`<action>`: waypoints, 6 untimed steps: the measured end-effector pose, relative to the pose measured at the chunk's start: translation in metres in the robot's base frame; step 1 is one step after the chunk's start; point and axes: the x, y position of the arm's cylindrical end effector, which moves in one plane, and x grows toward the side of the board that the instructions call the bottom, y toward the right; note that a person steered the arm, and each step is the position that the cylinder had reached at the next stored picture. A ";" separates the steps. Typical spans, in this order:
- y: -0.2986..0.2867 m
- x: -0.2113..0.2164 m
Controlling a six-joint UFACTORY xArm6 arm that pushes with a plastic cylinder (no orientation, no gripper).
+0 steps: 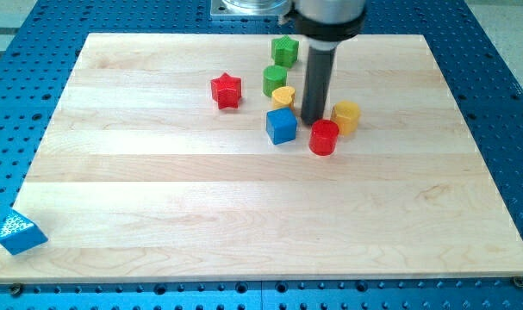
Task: Slide the yellow heart to the left
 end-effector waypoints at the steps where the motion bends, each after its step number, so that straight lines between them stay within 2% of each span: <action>1: -0.006 -0.032; 3: -0.142 0.028; 4: -0.110 0.002; 6: -0.095 -0.044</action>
